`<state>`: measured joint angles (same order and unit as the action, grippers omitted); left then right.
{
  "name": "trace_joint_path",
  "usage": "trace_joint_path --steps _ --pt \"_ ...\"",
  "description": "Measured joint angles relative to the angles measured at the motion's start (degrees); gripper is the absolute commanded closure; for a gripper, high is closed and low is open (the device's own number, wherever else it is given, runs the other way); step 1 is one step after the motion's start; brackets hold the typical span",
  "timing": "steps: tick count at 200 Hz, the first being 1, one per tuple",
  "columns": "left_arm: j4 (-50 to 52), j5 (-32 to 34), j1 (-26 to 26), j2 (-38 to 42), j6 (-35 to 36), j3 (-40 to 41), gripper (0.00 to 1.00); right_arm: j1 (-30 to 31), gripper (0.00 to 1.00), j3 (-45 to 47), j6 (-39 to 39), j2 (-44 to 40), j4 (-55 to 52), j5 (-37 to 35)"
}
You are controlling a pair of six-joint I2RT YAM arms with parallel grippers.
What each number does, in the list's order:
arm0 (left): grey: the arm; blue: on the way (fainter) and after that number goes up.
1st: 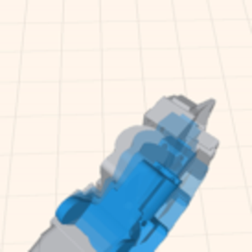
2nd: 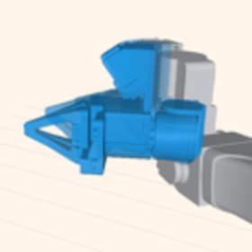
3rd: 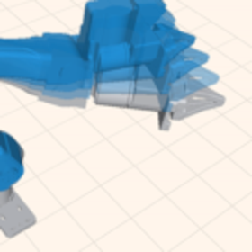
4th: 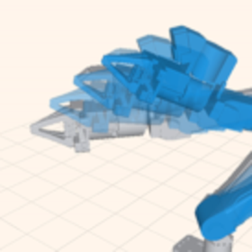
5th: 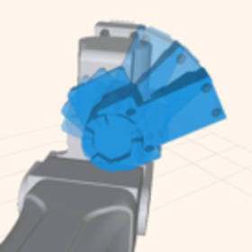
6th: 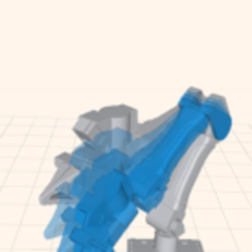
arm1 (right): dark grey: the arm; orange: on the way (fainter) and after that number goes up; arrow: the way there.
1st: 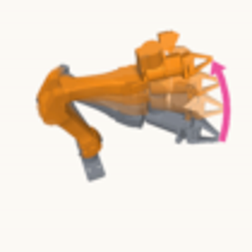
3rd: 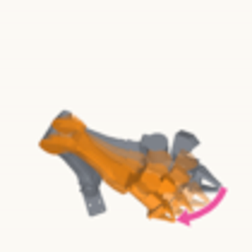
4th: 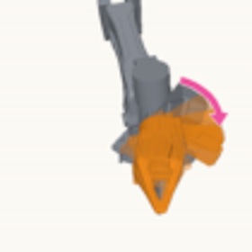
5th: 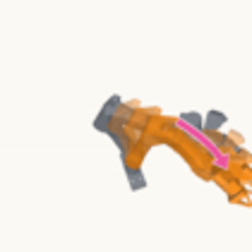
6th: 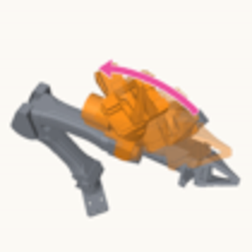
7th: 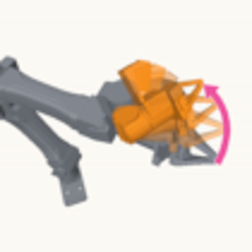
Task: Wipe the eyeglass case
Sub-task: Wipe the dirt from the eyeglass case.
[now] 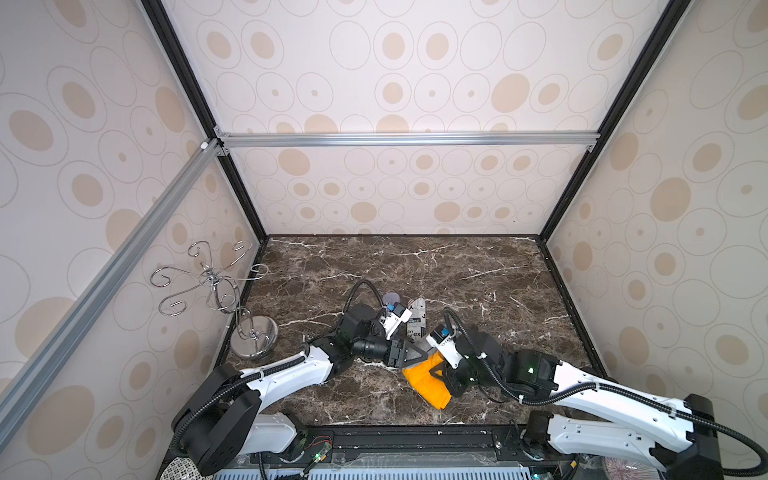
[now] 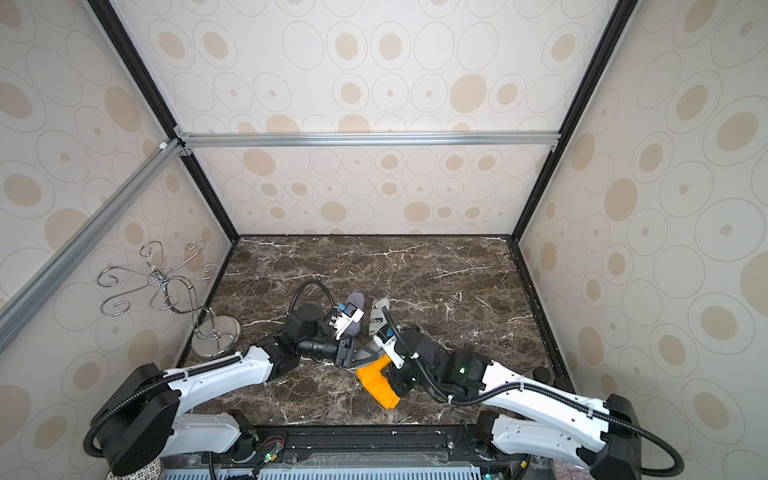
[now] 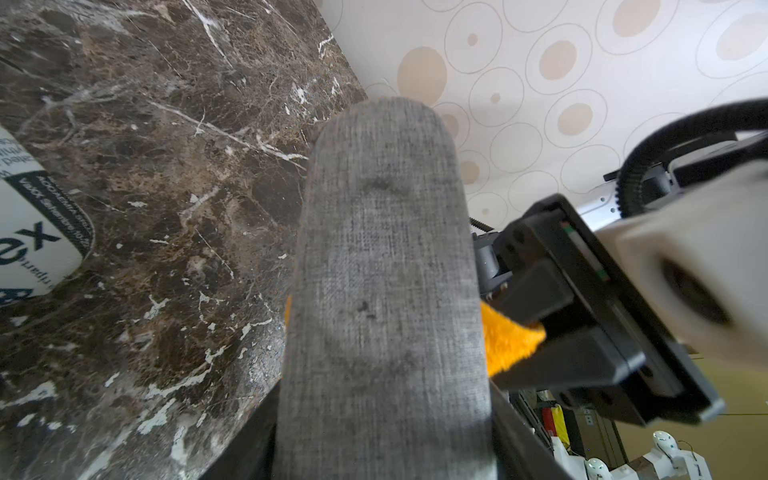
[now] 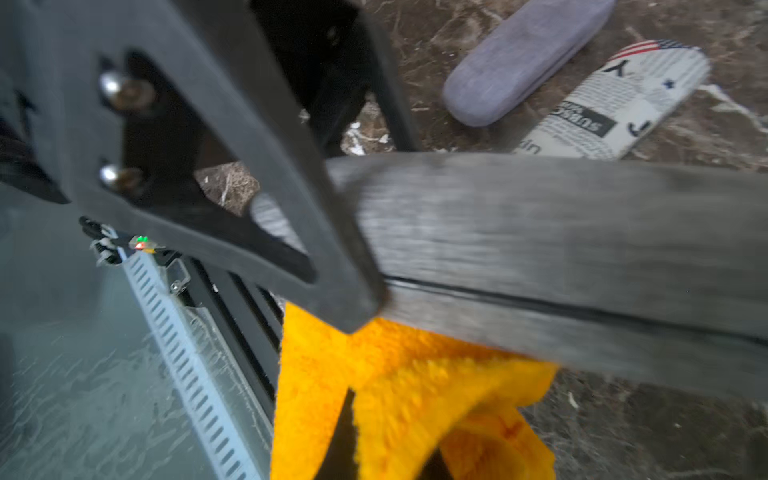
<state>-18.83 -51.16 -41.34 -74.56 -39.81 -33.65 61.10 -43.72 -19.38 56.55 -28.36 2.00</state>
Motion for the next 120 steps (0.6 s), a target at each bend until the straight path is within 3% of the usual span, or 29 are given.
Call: trace_joint_path --steps 40,84,120 --pt "-0.87 0.50 0.07 0.00 0.39 0.00 0.61 -0.94 1.00 0.00 -1.22 -1.49 -0.98 -5.70" --pt "-2.12 0.33 0.09 0.66 0.52 0.72 0.61 -12.55 1.00 0.02 -1.86 -7.30 -4.50 -12.04" --pt "-2.38 -0.02 -0.11 1.22 0.92 2.91 0.62 -17.79 1.00 -0.90 -2.10 -8.28 -6.69 -16.57"
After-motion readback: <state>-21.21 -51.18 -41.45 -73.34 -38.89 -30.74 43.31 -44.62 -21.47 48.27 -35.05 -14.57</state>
